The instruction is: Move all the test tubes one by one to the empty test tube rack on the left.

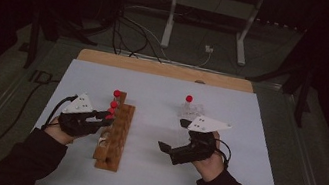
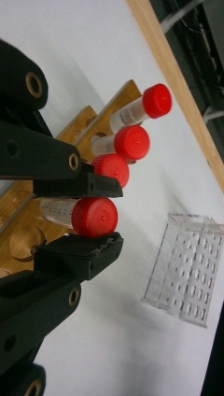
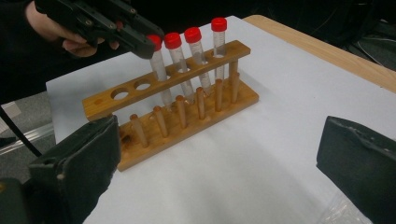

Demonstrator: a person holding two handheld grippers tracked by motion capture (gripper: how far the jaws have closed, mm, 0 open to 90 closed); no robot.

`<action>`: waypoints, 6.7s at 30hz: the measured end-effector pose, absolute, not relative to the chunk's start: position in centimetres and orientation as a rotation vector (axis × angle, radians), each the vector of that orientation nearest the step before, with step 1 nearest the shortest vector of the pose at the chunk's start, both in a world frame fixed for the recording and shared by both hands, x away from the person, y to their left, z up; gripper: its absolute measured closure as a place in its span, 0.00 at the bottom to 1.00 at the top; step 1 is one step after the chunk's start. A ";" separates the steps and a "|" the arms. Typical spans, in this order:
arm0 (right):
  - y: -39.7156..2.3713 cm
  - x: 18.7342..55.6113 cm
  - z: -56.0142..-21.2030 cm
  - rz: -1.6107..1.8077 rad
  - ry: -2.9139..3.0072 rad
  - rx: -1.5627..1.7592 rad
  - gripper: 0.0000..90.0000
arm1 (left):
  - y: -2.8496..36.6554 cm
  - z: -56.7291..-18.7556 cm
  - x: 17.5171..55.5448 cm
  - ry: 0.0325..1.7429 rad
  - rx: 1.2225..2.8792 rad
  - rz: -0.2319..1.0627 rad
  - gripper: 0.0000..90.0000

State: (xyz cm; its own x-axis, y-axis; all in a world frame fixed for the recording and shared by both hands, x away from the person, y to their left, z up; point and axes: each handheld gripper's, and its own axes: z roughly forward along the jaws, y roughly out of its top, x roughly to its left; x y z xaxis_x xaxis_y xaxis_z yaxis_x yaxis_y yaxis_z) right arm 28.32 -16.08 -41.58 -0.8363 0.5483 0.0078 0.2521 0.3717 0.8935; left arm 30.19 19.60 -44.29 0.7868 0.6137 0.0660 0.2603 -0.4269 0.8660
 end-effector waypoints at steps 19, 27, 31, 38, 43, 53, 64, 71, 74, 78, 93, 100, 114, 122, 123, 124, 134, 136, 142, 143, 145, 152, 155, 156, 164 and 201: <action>-17.2 28.3 -40.6 1.482 2.289 0.717 0.00 | 19.5 -43.5 29.0 0.580 2.031 0.439 0.54; -18.9 28.7 -39.4 1.495 2.209 0.732 0.00 | 19.8 -42.4 28.3 0.582 1.965 0.412 0.19; -19.4 29.3 -39.4 1.452 2.199 0.733 0.00 | 20.2 -42.3 28.4 0.586 1.949 0.383 0.09; -20.0 31.4 -40.7 1.411 2.173 0.788 0.00 | 20.9 -42.4 28.2 0.566 1.916 0.364 0.03; -20.4 33.3 -41.6 1.363 2.170 0.846 0.00 | 21.3 -42.4 28.2 0.563 1.901 0.369 0.03; -21.2 37.0 -43.4 1.282 2.193 0.938 0.00 | 21.5 -42.5 28.2 0.567 1.894 0.358 0.03; -21.5 39.7 -45.4 1.167 2.254 0.999 0.00 | 21.7 -42.5 28.2 0.577 1.887 0.348 0.03; -21.6 40.8 -46.3 1.129 2.260 1.030 0.09 | 21.7 -42.4 28.1 0.578 1.884 0.346 0.03; -21.6 41.2 -46.5 1.125 2.255 1.031 0.17 | 21.7 -42.4 28.1 0.580 1.884 0.346 0.03; -21.5 41.6 -46.5 1.098 2.270 1.004 0.28 | 21.7 -42.4 28.1 0.579 1.887 0.344 0.03; -20.3 43.1 -46.4 1.088 2.334 0.924 0.68 | 21.7 -42.5 28.2 0.582 1.890 0.343 0.03; -19.7 43.4 -46.4 1.088 2.348 0.914 0.82 | 21.7 -42.6 28.2 0.581 1.890 0.338 0.03; -20.0 43.2 -45.3 1.113 2.343 0.934 0.84 | 21.7 -42.6 28.3 0.577 1.895 0.334 0.03; -20.1 42.6 -44.1 1.123 2.319 0.917 0.84 | 21.6 -42.5 28.2 0.573 1.896 0.326 0.03; -20.1 42.5 -43.9 1.124 2.315 0.918 0.84 | 21.6 -42.5 28.2 0.574 1.897 0.329 0.03; -20.2 42.4 -43.7 1.127 2.311 0.912 0.84 | 21.6 -42.5 28.2 0.573 1.897 0.327 0.03; -20.5 41.3 -41.7 1.153 2.283 0.881 0.84 | 21.6 -42.3 28.2 0.564 1.893 0.324 0.03; -20.5 41.1 -41.4 1.159 2.282 0.869 0.84 | 21.6 -42.2 28.2 0.561 1.893 0.323 0.03; -20.2 40.3 -40.6 1.182 2.287 0.843 0.84 | 21.3 -41.9 28.1 0.545 1.892 0.309 0.03; -20.2 40.2 -40.5 1.185 2.287 0.839 0.84 | 21.2 -41.8 28.1 0.539 1.894 0.307 0.03; -20.1 39.9 -40.4 1.188 2.291 0.828 0.84 | 20.9 -41.8 28.1 0.531 1.899 0.302 0.03; -19.6 38.6 -40.0 1.211 2.306 0.794 0.84 | 20.3 -41.1 28.0 0.510 1.901 0.301 0.03; -19.3 37.9 -40.0 1.221 2.315 0.782 0.84 | 19.9 -40.9 28.0 0.500 1.906 0.298 0.03; -19.2 37.6 -40.1 1.225 2.320 0.774 0.84 | 19.7 -40.8 28.0 0.497 1.907 0.295 0.03; -17.9 35.8 -40.6 1.223 2.359 0.727 0.84 | 18.6 -40.3 28.3 0.480 1.914 0.290 0.03; -13.6 28.9 -43.2 1.280 2.517 0.576 0.84 | 12.0 -39.6 28.5 0.335 1.986 0.225 0.14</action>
